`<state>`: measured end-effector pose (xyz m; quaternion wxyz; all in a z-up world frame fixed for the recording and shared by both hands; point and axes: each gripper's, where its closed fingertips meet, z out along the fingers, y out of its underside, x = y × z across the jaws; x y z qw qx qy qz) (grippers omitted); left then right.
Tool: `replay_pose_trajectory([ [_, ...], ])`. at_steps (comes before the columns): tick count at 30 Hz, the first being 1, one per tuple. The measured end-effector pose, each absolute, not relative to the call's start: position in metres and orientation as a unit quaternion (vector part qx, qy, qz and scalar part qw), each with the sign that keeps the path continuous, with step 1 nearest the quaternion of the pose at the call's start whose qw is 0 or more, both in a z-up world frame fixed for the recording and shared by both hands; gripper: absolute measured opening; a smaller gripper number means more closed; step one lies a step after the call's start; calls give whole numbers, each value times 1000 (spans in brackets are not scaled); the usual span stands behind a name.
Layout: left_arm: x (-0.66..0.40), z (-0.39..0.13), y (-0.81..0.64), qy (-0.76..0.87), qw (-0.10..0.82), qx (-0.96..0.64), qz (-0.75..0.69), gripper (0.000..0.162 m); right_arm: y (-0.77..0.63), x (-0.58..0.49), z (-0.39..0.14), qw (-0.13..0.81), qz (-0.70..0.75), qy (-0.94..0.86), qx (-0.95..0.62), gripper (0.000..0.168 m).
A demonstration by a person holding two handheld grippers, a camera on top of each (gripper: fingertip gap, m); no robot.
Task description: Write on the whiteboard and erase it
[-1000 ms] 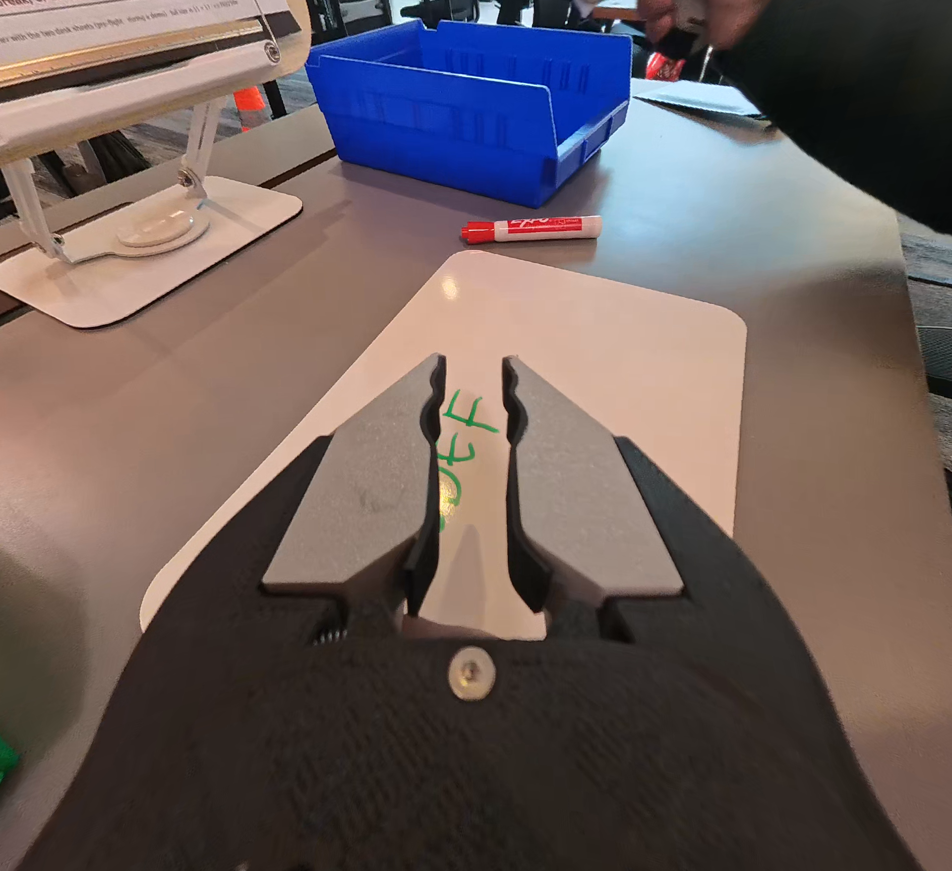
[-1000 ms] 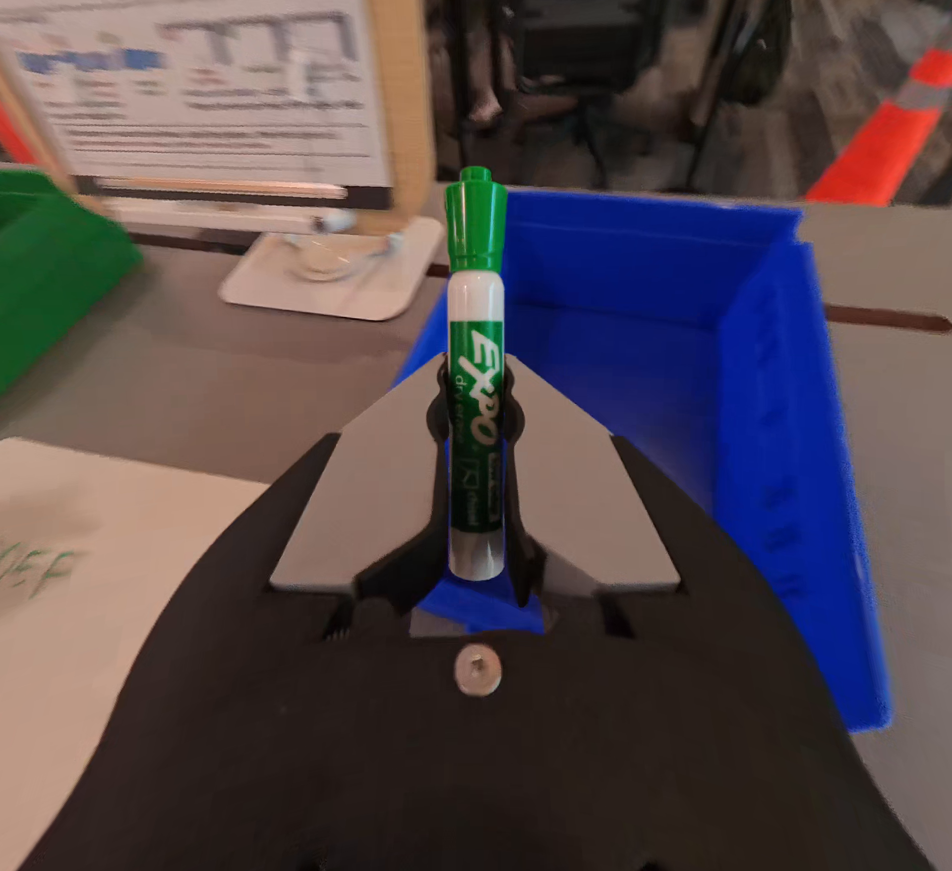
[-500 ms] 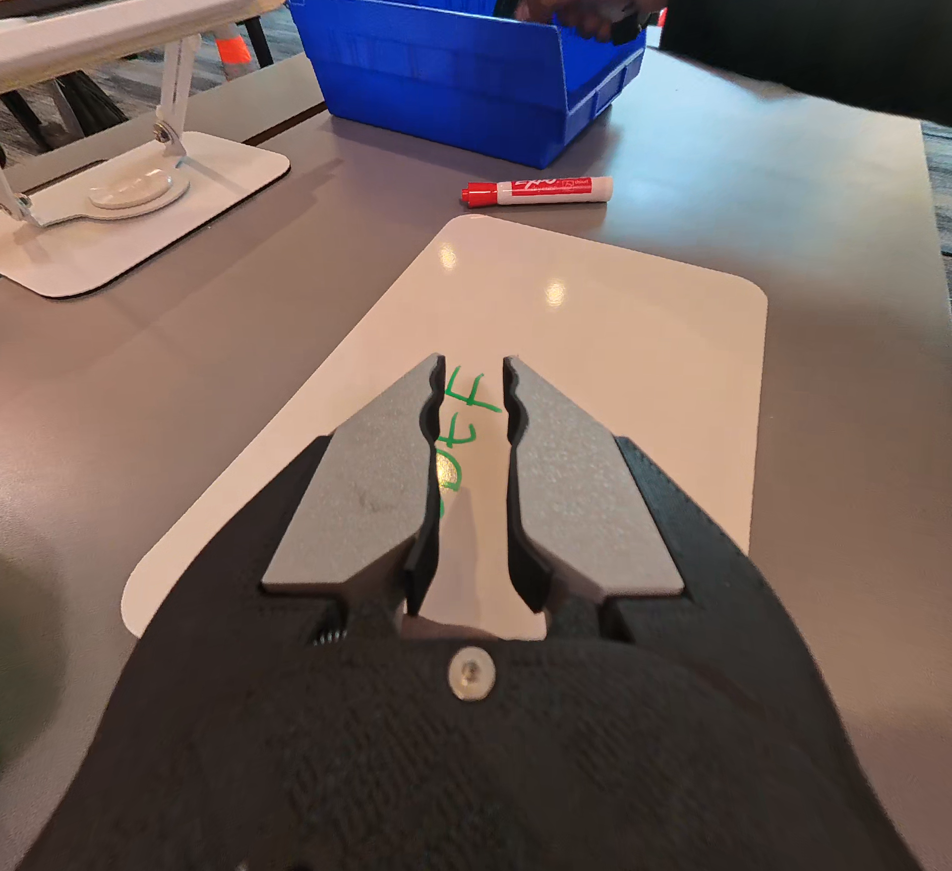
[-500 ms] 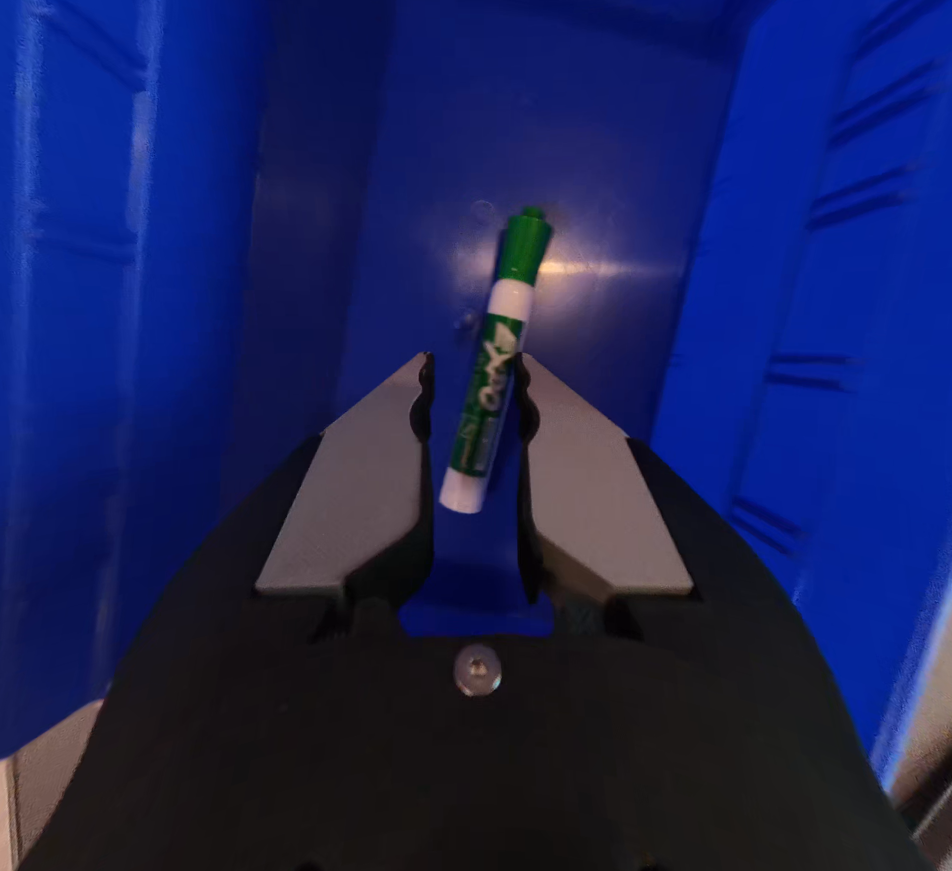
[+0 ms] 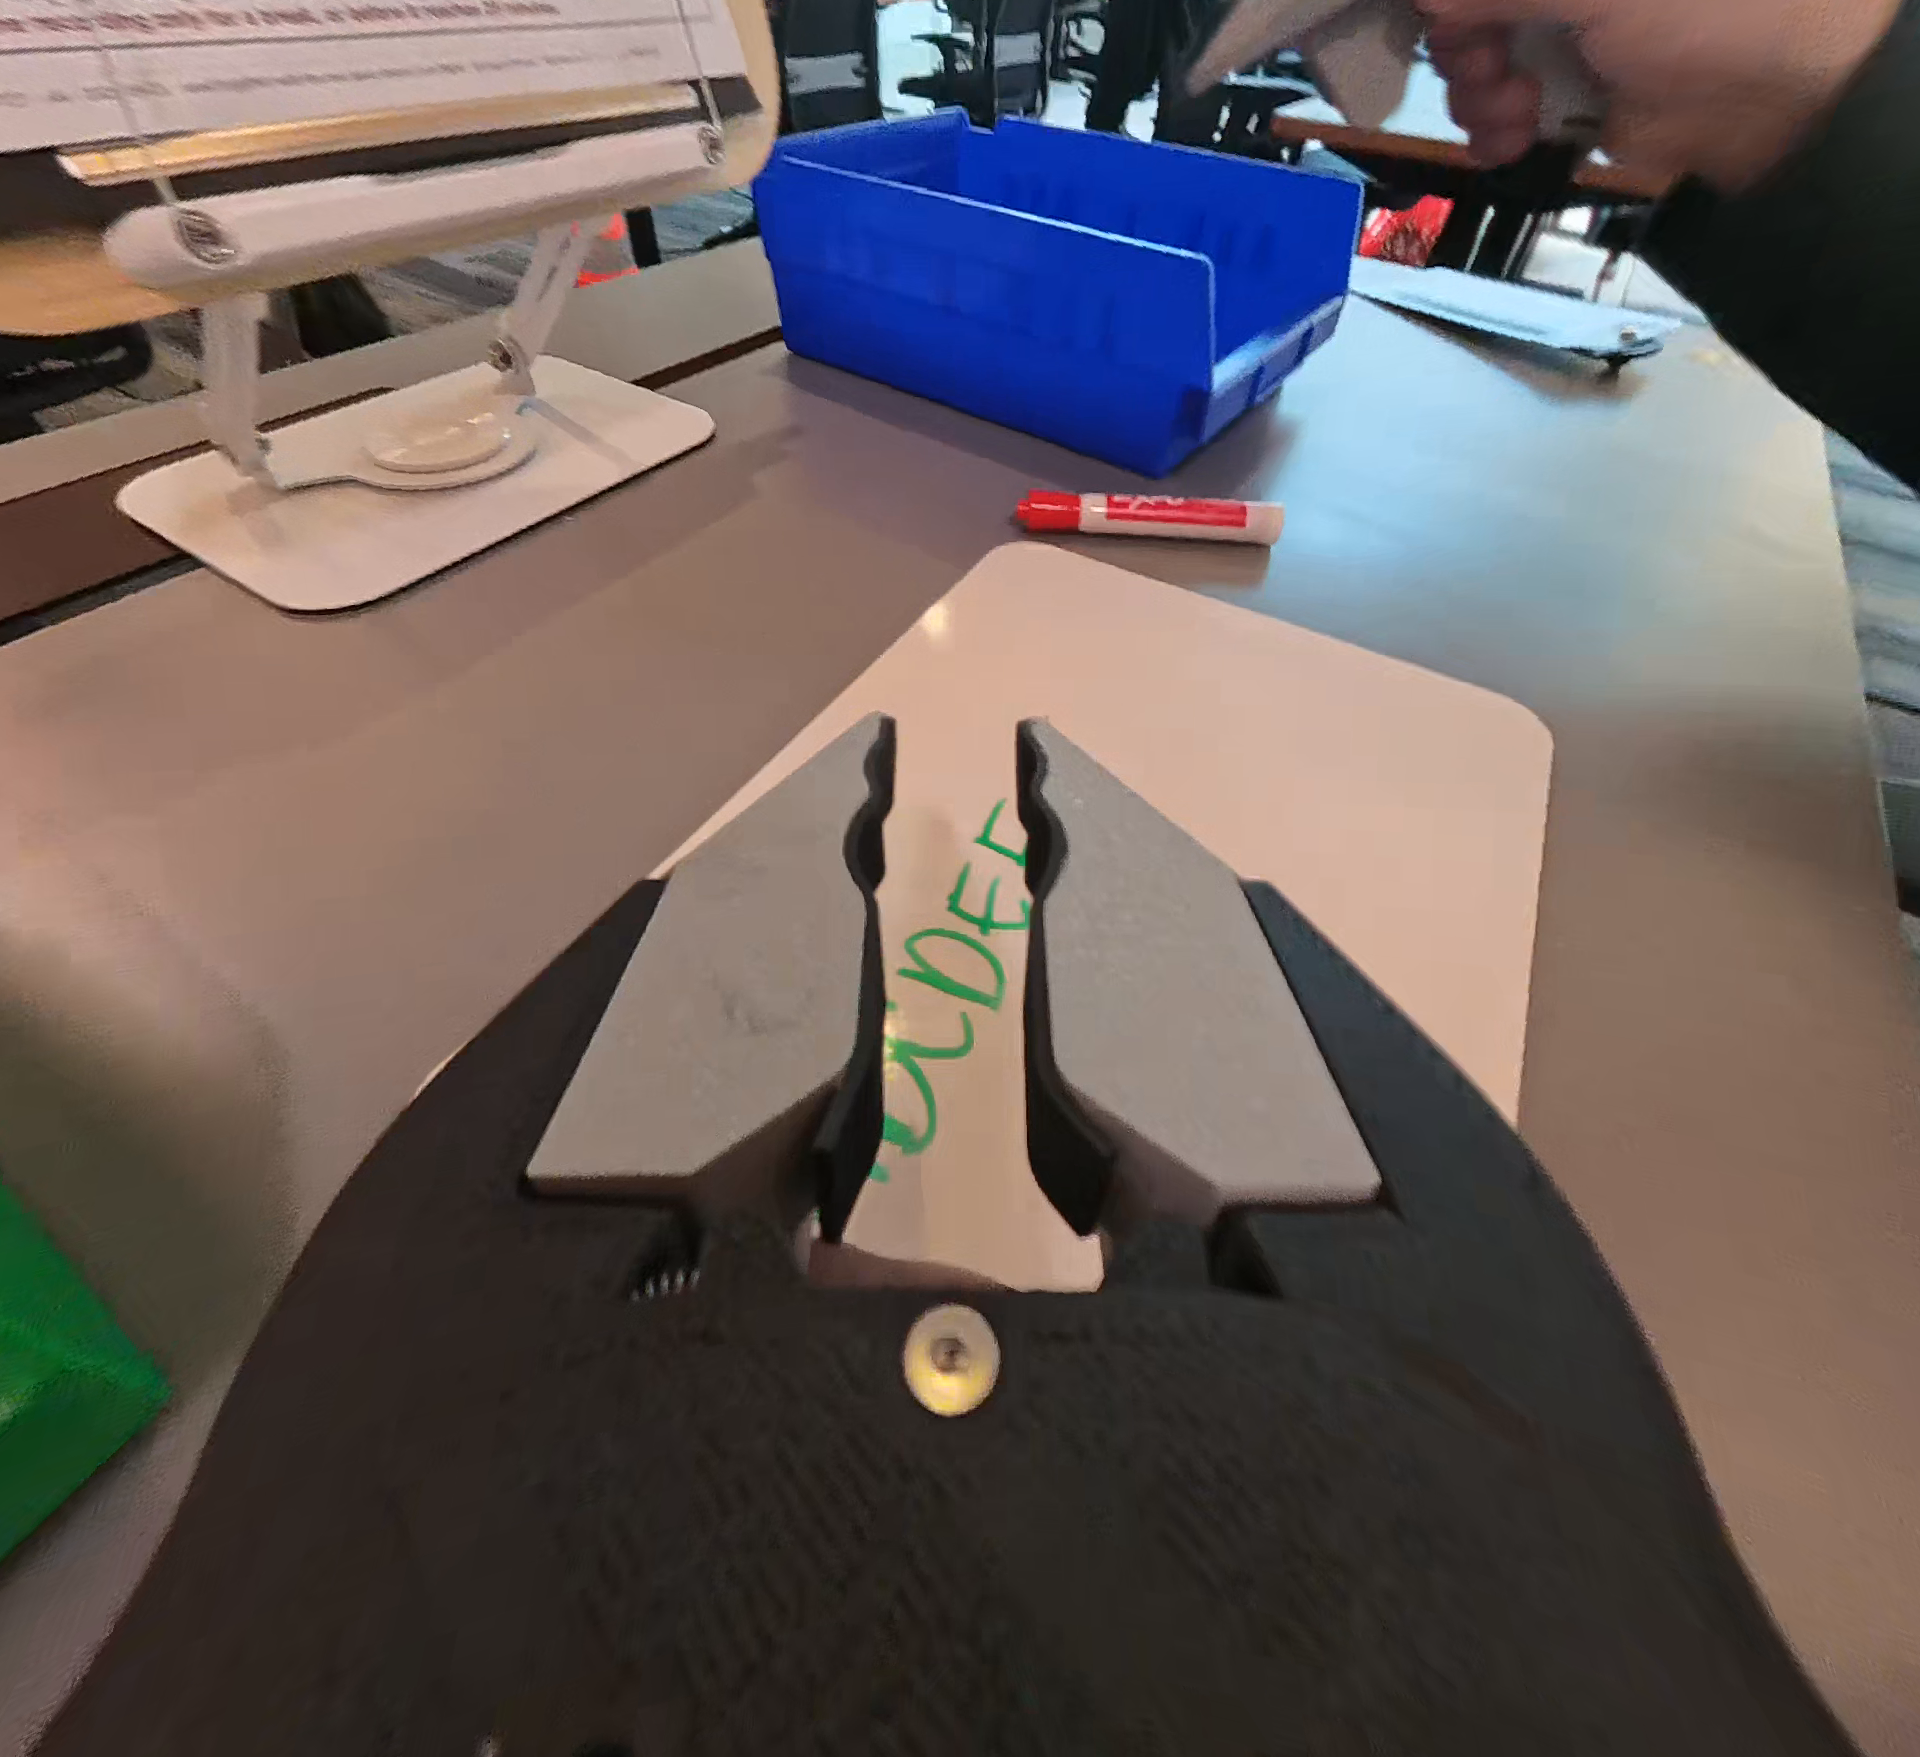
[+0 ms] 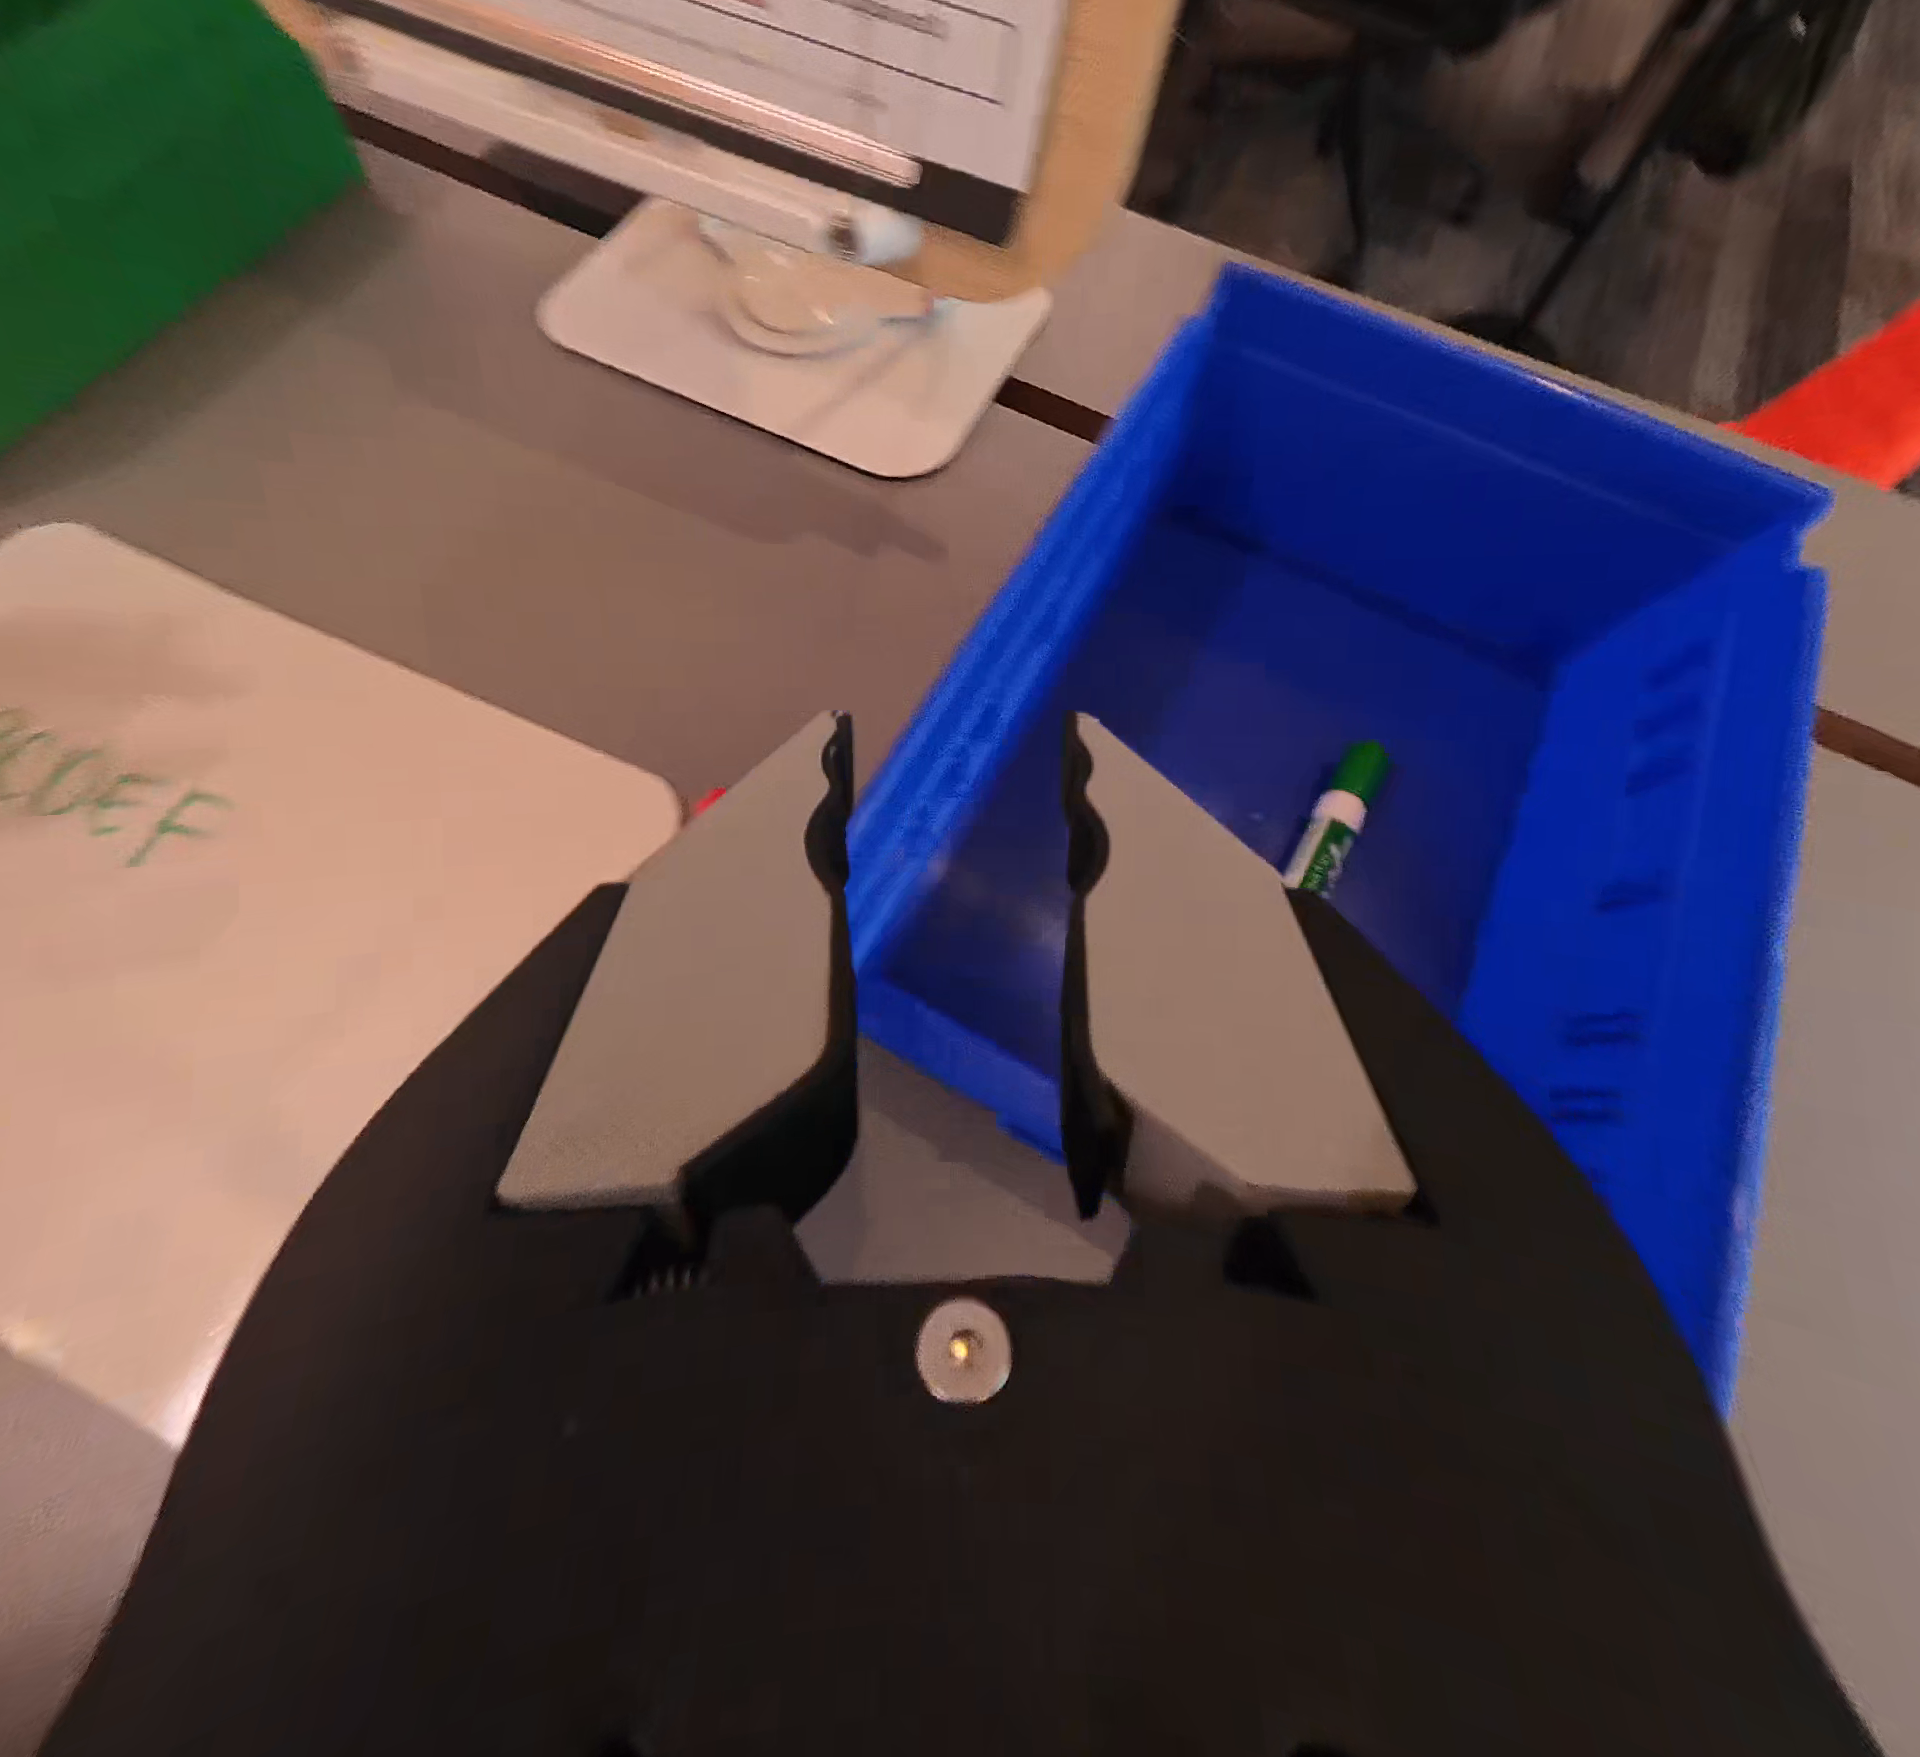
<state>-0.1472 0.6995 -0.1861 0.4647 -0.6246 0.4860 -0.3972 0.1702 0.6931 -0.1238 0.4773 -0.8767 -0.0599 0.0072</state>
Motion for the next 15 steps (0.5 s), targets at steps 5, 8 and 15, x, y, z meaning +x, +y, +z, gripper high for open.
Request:
replay_pose_trajectory([
  [5, -156, -181, 711, 458, 479, -633, -401, 21, 671, 101, -123, 522, 42, -128, -842, 43],
  [8, -159, -174, 714, 445, 494, -630, -402, 22, 666, 77, -136, 556, 29, -147, -818, 43],
  [15, -237, -114, 787, 272, 627, -659, -312, 21, 664, 41, -158, 619, 47, -175, -764, 47],
])
